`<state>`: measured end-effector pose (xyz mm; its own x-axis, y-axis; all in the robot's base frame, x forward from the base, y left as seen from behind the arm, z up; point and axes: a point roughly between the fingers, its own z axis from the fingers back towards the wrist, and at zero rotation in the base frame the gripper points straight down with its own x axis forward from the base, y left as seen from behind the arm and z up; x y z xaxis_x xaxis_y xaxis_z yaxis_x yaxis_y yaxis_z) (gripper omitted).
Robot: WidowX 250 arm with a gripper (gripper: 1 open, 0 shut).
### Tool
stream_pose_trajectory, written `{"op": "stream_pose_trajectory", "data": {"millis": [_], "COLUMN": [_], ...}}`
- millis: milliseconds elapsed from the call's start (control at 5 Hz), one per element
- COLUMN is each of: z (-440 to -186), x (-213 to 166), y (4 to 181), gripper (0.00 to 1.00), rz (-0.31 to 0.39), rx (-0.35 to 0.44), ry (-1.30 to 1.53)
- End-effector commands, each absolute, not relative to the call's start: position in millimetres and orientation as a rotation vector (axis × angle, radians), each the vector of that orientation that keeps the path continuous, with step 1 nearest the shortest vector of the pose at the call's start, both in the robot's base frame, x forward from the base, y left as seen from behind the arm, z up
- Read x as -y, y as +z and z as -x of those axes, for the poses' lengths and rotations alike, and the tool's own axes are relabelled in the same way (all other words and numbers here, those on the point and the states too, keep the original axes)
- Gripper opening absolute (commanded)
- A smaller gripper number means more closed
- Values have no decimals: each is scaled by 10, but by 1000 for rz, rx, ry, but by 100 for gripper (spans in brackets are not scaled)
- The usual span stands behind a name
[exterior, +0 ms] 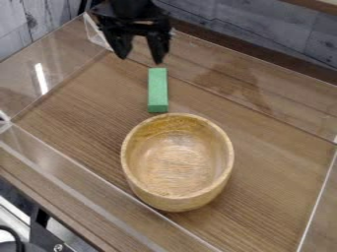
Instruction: Put green stick into wooden bowl
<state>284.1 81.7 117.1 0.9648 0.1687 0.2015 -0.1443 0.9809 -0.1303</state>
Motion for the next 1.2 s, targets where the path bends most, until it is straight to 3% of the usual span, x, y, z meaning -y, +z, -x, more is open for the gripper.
{"op": "stream_pose_trajectory", "data": {"millis": [0,1000], "z": [-3010,-3247], "x": [-966,-1090], "y": [1295,860], "gripper": [100,100], "rz": [75,20], "rx": [289,273], "ry": [172,269]}}
